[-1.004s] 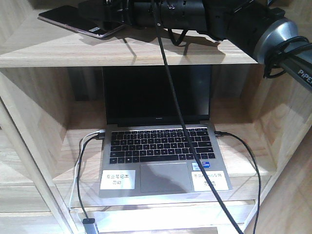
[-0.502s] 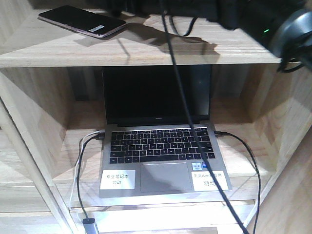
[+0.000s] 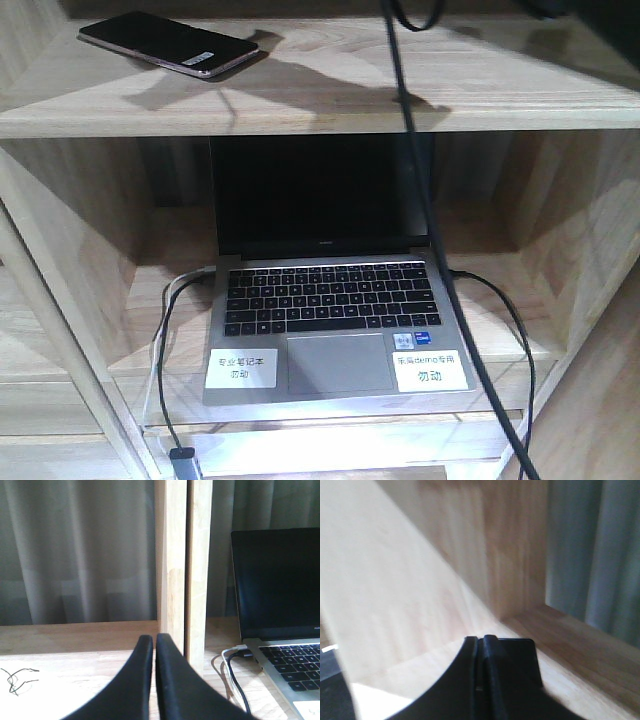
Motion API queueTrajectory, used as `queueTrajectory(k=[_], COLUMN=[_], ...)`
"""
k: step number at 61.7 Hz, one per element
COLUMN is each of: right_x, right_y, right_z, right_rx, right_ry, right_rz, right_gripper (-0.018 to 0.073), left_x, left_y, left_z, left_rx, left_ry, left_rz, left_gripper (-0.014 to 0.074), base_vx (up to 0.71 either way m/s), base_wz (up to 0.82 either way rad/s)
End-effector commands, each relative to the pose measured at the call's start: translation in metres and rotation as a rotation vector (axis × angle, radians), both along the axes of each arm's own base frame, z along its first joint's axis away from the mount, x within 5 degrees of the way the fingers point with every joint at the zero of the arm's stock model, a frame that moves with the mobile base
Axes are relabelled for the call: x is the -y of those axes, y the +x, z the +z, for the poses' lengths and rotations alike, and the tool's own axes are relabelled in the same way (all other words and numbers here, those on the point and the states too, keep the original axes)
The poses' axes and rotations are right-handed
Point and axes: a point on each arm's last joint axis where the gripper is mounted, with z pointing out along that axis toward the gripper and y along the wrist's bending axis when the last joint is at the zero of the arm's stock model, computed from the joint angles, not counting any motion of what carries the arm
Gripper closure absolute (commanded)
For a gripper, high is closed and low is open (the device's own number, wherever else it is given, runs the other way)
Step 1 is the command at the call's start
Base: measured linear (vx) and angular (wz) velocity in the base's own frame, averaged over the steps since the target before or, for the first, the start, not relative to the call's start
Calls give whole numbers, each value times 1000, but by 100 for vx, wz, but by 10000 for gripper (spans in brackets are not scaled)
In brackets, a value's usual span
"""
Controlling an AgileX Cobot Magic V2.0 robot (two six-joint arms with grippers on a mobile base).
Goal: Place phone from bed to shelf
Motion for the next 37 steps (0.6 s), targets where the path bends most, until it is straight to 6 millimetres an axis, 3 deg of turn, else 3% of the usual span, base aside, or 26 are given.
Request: queueTrajectory(k=[1,23,37], right_x=[18,67,102], right_y=[-26,-88,-131], right_z=[27,3,-33], right_rx=[57,95,75], right_ry=[60,30,31], right_rz=[-49,-260,-401], right_gripper=[564,564,564], left_x=[0,0,0], left_y=[-2,-2,-2], left_z=[16,16,16], left_rx=[107,107,107], left_ry=[-18,-18,-18], left_rz=[3,3,3], left_gripper=[595,595,595], base_vx=[0,0,0], base_wz=[0,0,0])
